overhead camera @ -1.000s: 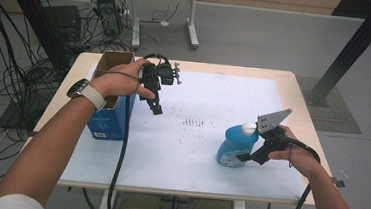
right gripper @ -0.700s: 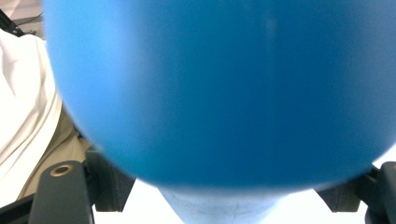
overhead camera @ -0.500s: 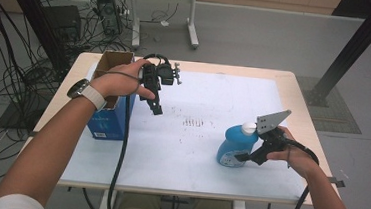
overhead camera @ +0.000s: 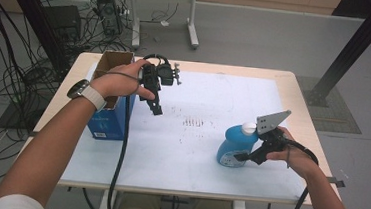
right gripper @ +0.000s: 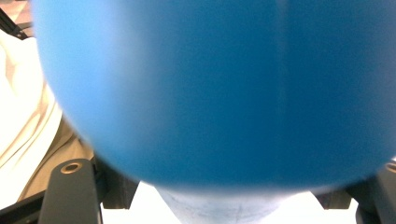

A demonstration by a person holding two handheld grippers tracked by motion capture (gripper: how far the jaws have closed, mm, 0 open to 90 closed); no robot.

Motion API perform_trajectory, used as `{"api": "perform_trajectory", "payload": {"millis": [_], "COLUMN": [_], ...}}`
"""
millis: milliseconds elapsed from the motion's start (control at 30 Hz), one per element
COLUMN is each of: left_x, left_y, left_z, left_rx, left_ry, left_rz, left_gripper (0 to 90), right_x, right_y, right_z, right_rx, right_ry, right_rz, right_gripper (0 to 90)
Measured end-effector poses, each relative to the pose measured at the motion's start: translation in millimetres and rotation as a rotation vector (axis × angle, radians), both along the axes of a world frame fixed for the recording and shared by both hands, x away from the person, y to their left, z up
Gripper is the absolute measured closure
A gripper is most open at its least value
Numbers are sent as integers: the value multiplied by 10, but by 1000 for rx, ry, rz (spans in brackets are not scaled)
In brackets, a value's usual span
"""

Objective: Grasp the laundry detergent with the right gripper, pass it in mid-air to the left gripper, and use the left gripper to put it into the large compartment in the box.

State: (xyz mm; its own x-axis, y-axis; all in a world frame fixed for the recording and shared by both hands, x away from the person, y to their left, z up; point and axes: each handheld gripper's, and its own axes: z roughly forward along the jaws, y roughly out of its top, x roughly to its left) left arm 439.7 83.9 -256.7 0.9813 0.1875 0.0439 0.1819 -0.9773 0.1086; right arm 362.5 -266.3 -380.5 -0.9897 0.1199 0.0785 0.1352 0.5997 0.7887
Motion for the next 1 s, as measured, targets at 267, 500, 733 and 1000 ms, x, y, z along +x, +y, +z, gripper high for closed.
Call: {"api": "perform_trajectory", "payload": {"millis": [267, 500, 733, 1000], "left_x": [-2, 0, 1, 0], "left_y": [11, 19, 20, 27], "left_z": [-5, -11, -16, -20], "left_rx": [-5, -5, -3, -6], "left_ry": [-1, 0, 0, 2], "left_rz": [5, 7, 4, 8], "left_gripper": [89, 90, 90, 91], "right_x": [7, 12, 18, 21], "right_y": [10, 9, 6, 8], "right_z": [-7, -21, -26, -36], "right_rx": [8, 13, 17, 21], "right_ry": [2, 1, 0, 0], "right_rz": [3, 9, 9, 12], "right_gripper": [260, 281, 289, 301]}}
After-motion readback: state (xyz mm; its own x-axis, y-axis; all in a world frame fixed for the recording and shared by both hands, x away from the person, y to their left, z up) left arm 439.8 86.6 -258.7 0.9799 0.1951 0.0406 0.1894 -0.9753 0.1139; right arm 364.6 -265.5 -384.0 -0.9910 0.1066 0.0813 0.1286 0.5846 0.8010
